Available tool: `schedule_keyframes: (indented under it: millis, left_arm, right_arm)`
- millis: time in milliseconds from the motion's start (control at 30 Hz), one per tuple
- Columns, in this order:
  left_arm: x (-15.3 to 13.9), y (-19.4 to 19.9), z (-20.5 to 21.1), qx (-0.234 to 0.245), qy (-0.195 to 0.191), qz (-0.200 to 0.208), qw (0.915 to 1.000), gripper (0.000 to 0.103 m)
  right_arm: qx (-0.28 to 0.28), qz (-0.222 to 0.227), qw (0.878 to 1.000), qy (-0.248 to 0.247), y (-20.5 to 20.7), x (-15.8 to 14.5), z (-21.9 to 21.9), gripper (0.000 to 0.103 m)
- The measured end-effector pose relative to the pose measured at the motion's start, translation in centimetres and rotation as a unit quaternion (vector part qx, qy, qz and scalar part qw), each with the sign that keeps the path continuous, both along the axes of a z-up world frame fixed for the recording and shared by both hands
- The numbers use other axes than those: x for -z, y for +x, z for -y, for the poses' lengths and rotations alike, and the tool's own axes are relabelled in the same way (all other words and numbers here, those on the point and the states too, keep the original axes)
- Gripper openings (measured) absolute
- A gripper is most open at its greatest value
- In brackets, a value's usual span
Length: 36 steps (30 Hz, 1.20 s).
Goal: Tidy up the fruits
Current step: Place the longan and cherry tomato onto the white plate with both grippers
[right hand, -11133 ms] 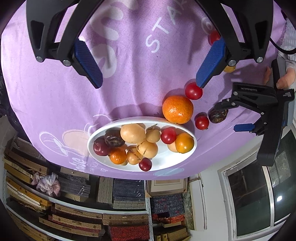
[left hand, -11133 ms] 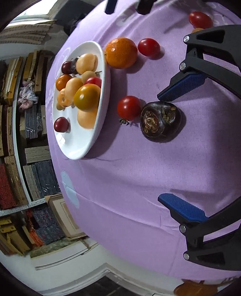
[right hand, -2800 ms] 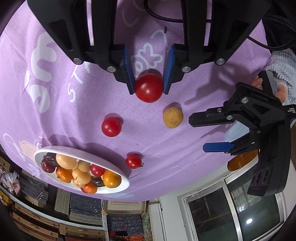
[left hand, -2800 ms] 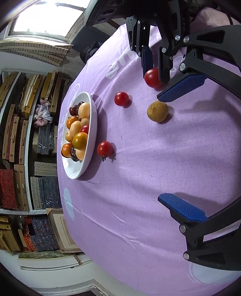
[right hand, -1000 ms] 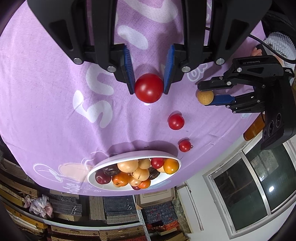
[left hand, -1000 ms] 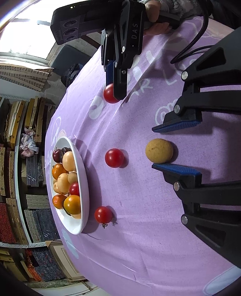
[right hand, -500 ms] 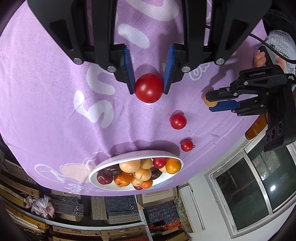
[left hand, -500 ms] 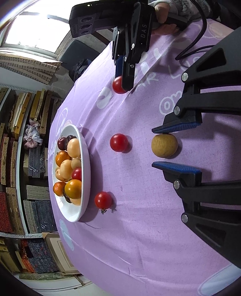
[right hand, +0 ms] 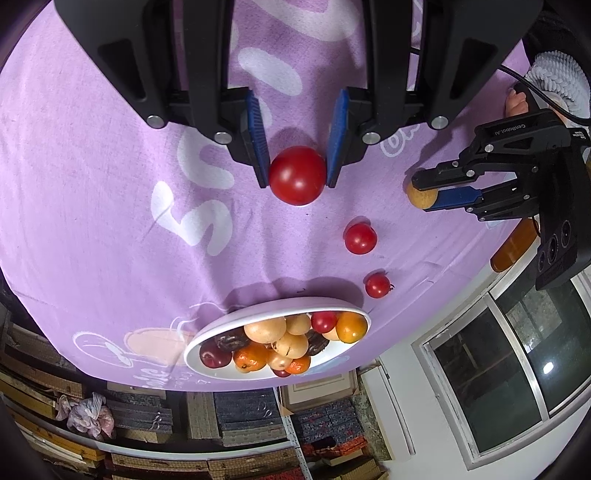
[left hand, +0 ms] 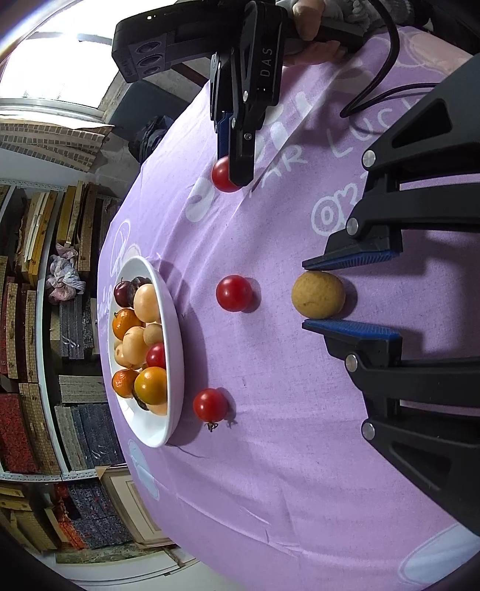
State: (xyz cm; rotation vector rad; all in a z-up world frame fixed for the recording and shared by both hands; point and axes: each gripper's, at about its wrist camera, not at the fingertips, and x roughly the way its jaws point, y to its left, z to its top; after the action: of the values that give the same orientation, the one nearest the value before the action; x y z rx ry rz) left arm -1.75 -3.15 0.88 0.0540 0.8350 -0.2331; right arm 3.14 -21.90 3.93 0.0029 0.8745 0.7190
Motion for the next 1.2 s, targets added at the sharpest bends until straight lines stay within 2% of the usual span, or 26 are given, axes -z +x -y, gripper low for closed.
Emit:
schedule_keyframes:
  millis: [67, 167, 267, 367, 433, 500, 600, 667, 700, 733, 833, 933, 1067, 1200]
  left_arm:
    - [-1.7, 0.5, -0.6, -0.009, 0.001, 0.015, 0.9998, 0.027]
    - [-7.1, 1.7, -1.9, -0.022, 0.015, 0.061, 0.9978, 0.026]
    - [-14.5, 2.5, -2.9, -0.037, 0.04, 0.127, 0.9904, 0.026]
    - [-21.5, 3.0, -3.6, -0.049, 0.042, 0.183, 0.9811, 0.026]
    - [-24.7, 3.5, -3.9, -0.056, 0.038, 0.206, 0.9762, 0.026]
    - [-26.4, 4.5, -3.8, -0.059, 0.034, 0.217, 0.9738, 0.026]
    - [-25.4, 7.1, -3.8, -0.058, 0.017, 0.2, 0.9779, 0.026]
    - [-22.5, 8.4, -4.0, -0.057, -0.007, 0.171, 0.9836, 0.026]
    - [-20.7, 8.3, -4.2, -0.046, -0.026, 0.154, 0.9867, 0.026]
    - [-18.5, 8.2, -3.8, -0.031, -0.029, 0.133, 0.9902, 0.026]
    - [-11.7, 7.3, -1.3, 0.0, 0.022, 0.082, 0.9964, 0.027]
    - [-7.3, 7.3, -0.6, 0.007, 0.033, 0.048, 0.9983, 0.027]
    - [-6.7, 9.9, -2.7, -0.026, 0.011, 0.049, 0.9984, 0.027]
    - [-6.9, 13.6, -4.9, -0.058, -0.007, 0.045, 0.9973, 0.027]
  right_arm:
    - [0.005, 0.013, 1.0, 0.003, 0.0, -0.6, 0.0, 0.03]
    - [0.02, 0.039, 0.998, 0.044, 0.5, -4.3, 0.9, 0.029]
    - [0.033, 0.107, 0.992, 0.064, 0.8, -11.3, 1.8, 0.029]
    - [0.048, 0.178, 0.98, 0.079, 1.2, -19.0, 2.4, 0.029]
    - [0.058, 0.212, 0.971, 0.092, 1.5, -23.2, 2.5, 0.029]
    - [0.066, 0.231, 0.965, 0.101, 2.2, -25.7, 2.3, 0.029]
    - [0.073, 0.227, 0.966, 0.1, 4.3, -25.9, 1.1, 0.029]
    - [0.068, 0.199, 0.973, 0.096, 5.8, -23.6, -0.2, 0.029]
    - [0.061, 0.187, 0.976, 0.092, 6.2, -22.1, -0.8, 0.029]
    - [0.052, 0.176, 0.98, 0.082, 6.6, -20.5, -1.4, 0.029]
    - [0.037, 0.148, 0.987, 0.058, 6.7, -16.4, -2.3, 0.029]
    - [0.034, 0.127, 0.99, 0.045, 7.1, -14.2, -2.9, 0.029]
    - [0.037, 0.106, 0.994, 0.009, 8.9, -11.9, -4.7, 0.029]
    - [0.049, 0.084, 0.995, -0.026, 11.8, -7.8, -6.8, 0.029]
